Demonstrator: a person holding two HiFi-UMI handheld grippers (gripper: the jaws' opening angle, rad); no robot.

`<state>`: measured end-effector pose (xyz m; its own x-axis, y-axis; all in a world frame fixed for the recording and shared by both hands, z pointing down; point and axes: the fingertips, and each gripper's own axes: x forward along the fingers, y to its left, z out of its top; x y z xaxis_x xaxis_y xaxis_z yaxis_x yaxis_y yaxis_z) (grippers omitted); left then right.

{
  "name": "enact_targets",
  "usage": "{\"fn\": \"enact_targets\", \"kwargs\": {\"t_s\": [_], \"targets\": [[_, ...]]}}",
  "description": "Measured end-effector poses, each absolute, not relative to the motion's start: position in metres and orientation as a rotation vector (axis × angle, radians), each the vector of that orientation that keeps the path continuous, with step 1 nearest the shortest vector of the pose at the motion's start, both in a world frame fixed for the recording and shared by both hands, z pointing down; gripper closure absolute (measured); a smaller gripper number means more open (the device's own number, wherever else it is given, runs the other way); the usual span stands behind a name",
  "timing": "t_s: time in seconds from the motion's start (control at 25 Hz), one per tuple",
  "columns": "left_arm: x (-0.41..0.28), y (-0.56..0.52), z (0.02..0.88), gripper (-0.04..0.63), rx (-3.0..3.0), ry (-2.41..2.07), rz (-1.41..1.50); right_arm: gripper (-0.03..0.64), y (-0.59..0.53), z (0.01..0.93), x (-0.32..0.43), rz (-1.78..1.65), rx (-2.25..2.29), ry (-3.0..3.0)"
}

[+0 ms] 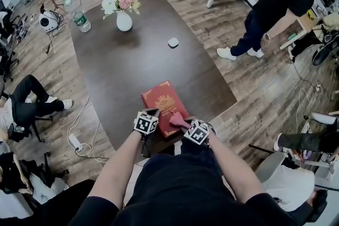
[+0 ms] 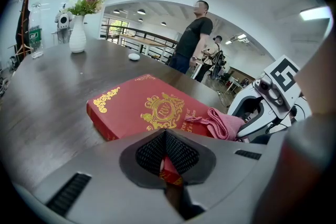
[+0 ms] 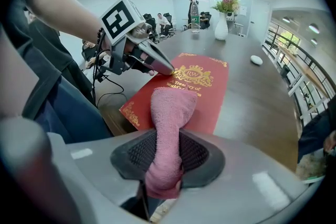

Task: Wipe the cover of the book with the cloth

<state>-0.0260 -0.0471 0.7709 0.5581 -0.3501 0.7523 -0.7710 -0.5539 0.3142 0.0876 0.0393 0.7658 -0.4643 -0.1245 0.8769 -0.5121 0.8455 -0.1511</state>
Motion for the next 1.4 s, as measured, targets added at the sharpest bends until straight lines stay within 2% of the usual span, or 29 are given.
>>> {"fn": "enact_targets", "kwargs": {"t_s": [1.4], "targets": [[-0.025,-0.050,0.771,0.600,2.158,-0.911,0.849,0.495,0.019,0.764,0.142,0.559,0.637,-1.983]]}}
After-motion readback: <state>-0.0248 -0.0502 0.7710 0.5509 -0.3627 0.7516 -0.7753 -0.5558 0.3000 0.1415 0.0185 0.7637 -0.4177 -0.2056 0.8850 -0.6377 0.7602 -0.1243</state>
